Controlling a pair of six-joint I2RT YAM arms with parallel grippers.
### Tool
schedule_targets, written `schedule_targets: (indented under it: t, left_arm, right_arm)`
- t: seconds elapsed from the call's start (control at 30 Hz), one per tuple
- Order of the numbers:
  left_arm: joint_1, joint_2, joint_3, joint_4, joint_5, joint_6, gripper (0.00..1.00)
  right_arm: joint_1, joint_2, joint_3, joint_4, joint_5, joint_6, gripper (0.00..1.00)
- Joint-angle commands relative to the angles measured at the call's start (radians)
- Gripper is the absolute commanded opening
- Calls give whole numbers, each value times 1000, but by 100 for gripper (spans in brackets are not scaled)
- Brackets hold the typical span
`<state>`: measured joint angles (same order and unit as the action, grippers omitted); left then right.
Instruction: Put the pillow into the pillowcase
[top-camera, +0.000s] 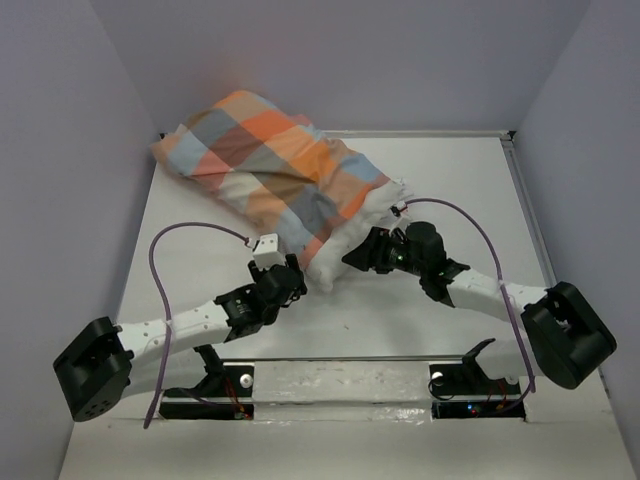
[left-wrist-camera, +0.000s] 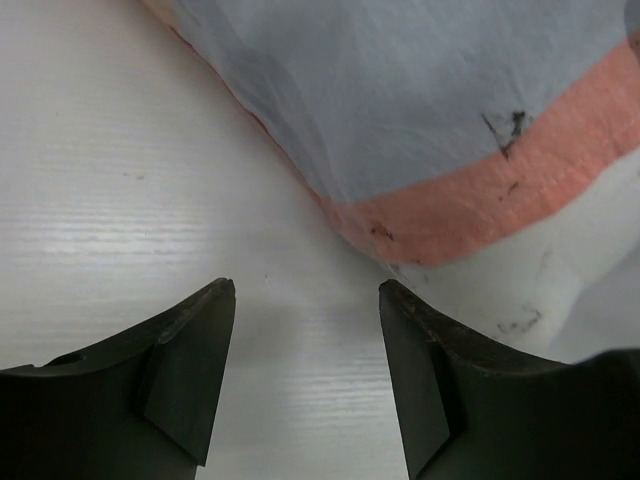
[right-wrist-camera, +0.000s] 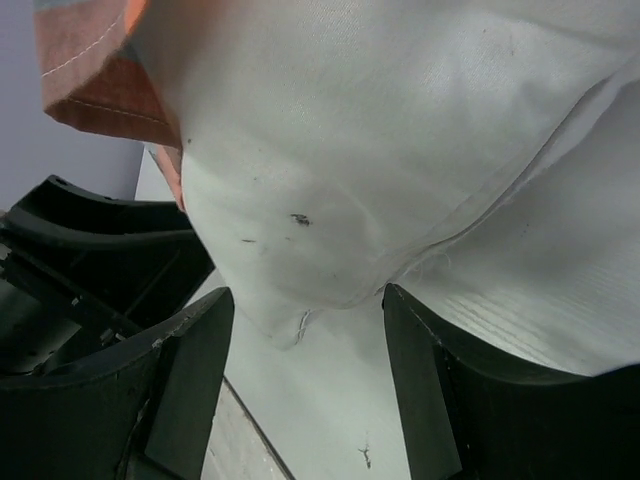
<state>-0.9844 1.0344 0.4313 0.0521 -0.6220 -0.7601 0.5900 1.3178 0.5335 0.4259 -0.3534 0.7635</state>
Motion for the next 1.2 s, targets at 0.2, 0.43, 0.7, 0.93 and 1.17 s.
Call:
schedule_targets:
  t: [0.2,0.43,0.7,0.93,1.17]
  left_arm:
    - [89,122,29,414,140,266,68]
    - [90,110,37,439,136,321,50]
    - [90,174,73,480,153,357,19]
    - [90,120,58,494,221,325,0]
    - [87,-20,-23,450,358,236,0]
  right_arm:
    - [34,87,97,22,47,-10,70]
    - [34,126,129,40,57,-12,71]
    - [45,189,154,105,70,19,58]
    - [45,182,180,119,100,26,9]
    - [45,158,210,93,195,-13,0]
